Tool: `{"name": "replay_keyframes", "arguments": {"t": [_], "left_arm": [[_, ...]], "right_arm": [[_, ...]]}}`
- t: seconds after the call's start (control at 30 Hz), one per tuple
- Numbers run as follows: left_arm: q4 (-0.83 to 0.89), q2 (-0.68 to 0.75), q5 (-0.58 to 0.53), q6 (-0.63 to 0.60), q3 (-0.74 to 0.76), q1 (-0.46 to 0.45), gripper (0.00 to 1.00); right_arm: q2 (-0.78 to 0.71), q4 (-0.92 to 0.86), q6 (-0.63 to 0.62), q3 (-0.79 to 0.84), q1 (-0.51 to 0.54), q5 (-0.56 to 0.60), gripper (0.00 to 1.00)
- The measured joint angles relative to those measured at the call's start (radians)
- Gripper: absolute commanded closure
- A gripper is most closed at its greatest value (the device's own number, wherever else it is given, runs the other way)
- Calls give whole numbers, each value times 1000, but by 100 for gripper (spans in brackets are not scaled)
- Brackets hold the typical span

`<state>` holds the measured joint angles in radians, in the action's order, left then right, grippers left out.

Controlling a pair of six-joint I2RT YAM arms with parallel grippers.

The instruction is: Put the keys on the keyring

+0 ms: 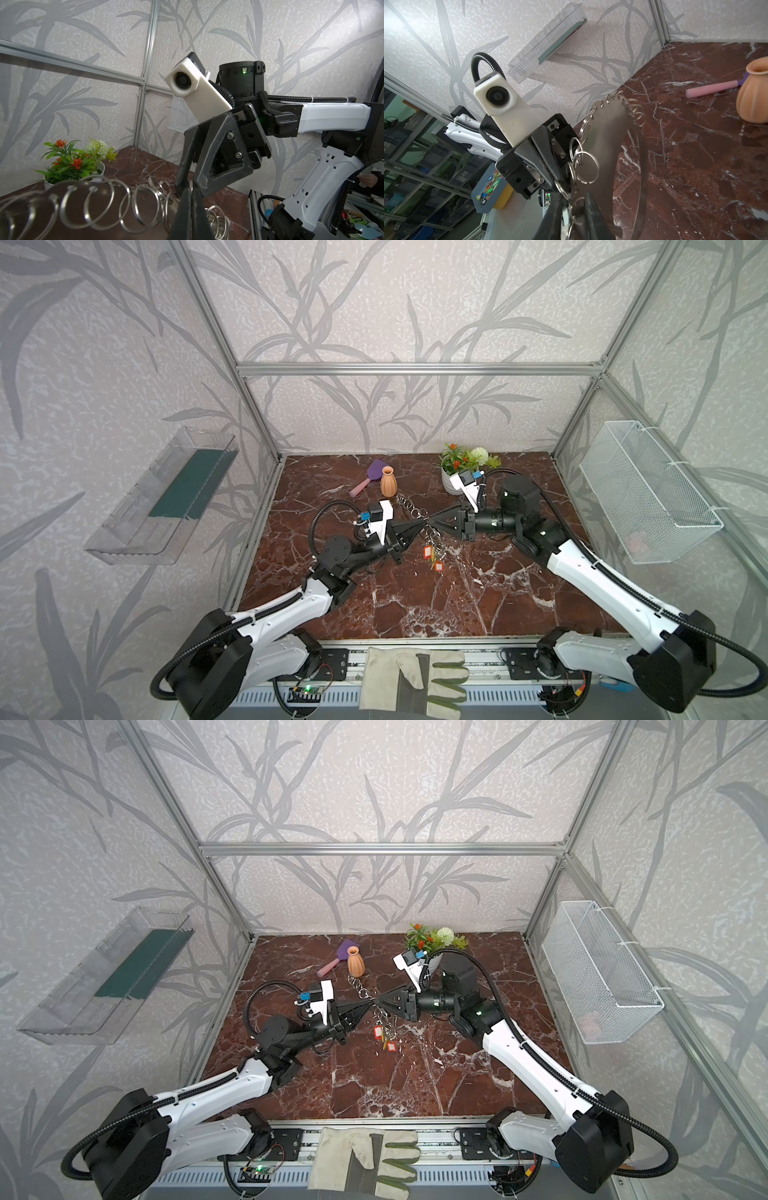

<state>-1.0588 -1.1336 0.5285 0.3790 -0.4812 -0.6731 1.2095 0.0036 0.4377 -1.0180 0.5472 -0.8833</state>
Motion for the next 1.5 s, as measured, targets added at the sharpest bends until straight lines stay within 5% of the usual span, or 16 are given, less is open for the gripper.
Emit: {"name": "replay_keyframes", "arguments": {"t": [0.23,0.53,1.13,1.23,1.5], "left_arm": [[-12,1,-3,16,0,0,100],[3,5,-7,42,0,0,100],[503,195,-2,13,-38,-3,90],[533,195,12,18,-41,-3,100],[553,196,-6,15,-49,-2,100]], "right_arm": [[2,23,2,6,0,-16,100],[-1,11,-18,11,1,-3,100],[-18,-148,-94,-13,33,72,100],[-24,-148,-99,-30,31,83,100],[-35,-156,-107,-33,29,124,99]]}}
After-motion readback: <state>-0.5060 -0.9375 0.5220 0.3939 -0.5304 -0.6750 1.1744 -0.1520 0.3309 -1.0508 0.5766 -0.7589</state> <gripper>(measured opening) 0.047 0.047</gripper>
